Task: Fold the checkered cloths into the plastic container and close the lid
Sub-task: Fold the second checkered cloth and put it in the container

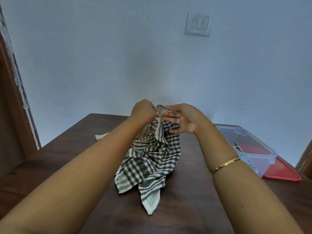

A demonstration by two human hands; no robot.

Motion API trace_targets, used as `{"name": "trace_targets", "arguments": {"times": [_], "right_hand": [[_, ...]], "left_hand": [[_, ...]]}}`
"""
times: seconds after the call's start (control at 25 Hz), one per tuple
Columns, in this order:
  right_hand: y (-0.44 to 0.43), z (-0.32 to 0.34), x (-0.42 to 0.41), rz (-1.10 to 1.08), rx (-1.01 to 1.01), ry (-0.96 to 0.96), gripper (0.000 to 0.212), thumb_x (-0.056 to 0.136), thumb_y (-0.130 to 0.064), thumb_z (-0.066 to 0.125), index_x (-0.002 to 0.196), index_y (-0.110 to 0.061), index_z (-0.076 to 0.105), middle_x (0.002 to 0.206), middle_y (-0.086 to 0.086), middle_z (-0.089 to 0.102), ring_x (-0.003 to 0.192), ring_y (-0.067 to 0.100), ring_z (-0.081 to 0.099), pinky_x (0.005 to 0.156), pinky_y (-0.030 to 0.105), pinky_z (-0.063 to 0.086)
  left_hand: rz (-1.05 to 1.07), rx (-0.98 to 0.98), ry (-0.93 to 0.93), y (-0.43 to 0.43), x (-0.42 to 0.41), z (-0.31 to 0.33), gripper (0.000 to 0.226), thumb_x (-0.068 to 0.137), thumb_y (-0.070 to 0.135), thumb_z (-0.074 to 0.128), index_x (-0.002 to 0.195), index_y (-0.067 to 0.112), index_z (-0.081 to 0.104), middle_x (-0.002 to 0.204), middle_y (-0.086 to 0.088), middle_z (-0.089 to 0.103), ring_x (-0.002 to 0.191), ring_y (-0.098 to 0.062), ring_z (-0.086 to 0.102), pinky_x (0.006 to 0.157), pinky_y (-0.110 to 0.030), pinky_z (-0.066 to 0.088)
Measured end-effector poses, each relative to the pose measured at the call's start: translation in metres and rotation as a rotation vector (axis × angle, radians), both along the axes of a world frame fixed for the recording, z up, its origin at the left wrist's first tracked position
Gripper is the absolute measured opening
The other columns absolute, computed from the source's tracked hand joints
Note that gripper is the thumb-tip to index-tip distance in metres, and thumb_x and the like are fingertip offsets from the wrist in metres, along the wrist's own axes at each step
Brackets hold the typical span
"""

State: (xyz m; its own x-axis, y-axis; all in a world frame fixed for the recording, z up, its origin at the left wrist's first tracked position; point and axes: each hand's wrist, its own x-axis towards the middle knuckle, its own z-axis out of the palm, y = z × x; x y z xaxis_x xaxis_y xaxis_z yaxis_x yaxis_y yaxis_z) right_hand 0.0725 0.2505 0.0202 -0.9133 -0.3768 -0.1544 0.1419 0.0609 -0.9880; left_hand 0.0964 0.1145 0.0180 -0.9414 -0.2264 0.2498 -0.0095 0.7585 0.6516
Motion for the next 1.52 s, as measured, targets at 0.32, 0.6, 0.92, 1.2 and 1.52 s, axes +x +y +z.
{"name": "trace_targets", "arguments": {"times": [0.32, 0.6, 0.92, 1.2, 1.52], "right_hand": [[-0.004, 0.009, 0.000, -0.173, -0.296, 0.118, 0.023, 0.087, -0.002, 0.041, 0.082, -0.014, 0.059, 0.073, 0.000, 0.058, 0.076, 0.013, 0.061, 0.083, 0.042, 0.045], [0.004, 0.010, -0.007, -0.332, -0.262, 0.178, 0.028, 0.087, -0.002, 0.047, 0.112, -0.013, 0.054, 0.073, 0.001, 0.055, 0.069, 0.014, 0.061, 0.078, 0.035, 0.052], [-0.007, -0.003, -0.010, -0.212, 0.238, 0.981, 0.021, 0.086, -0.014, 0.062, 0.105, -0.022, 0.063, 0.113, 0.001, 0.065, 0.068, 0.009, 0.058, 0.060, 0.010, 0.045], [0.001, -0.007, -0.011, -0.297, 0.099, 0.914, 0.010, 0.082, -0.010, 0.068, 0.090, -0.015, 0.069, 0.079, -0.012, 0.064, 0.079, 0.003, 0.058, 0.078, 0.021, 0.050], [-0.006, 0.000, 0.002, -0.163, 0.212, 1.074, 0.023, 0.081, -0.010, 0.069, 0.094, -0.019, 0.052, 0.082, -0.003, 0.063, 0.068, 0.014, 0.062, 0.071, 0.022, 0.052]], "left_hand": [[-0.061, -0.092, 0.001, 0.008, 0.000, -0.004, 0.028, 0.081, 0.030, 0.066, 0.064, 0.010, 0.055, 0.053, 0.001, 0.043, 0.052, -0.015, 0.042, 0.046, -0.025, 0.027], [0.006, 0.091, 0.266, 0.003, 0.001, -0.004, 0.018, 0.089, 0.020, 0.058, 0.084, 0.008, 0.071, 0.083, -0.005, 0.067, 0.077, -0.019, 0.058, 0.066, -0.026, 0.042], [-0.141, 0.528, 0.331, 0.009, 0.004, 0.003, 0.018, 0.082, 0.012, 0.066, 0.099, 0.009, 0.070, 0.091, -0.003, 0.071, 0.086, -0.017, 0.066, 0.077, -0.029, 0.055], [-0.315, 0.977, 0.172, 0.003, 0.004, 0.004, 0.043, 0.087, -0.017, 0.040, 0.124, 0.000, 0.055, 0.116, -0.019, 0.061, 0.089, -0.020, 0.064, 0.072, -0.024, 0.058], [-0.123, 0.960, 0.300, 0.004, 0.002, -0.003, 0.038, 0.082, 0.007, 0.069, 0.113, 0.012, 0.047, 0.098, -0.010, 0.066, 0.085, -0.022, 0.066, 0.081, -0.035, 0.058]]}}
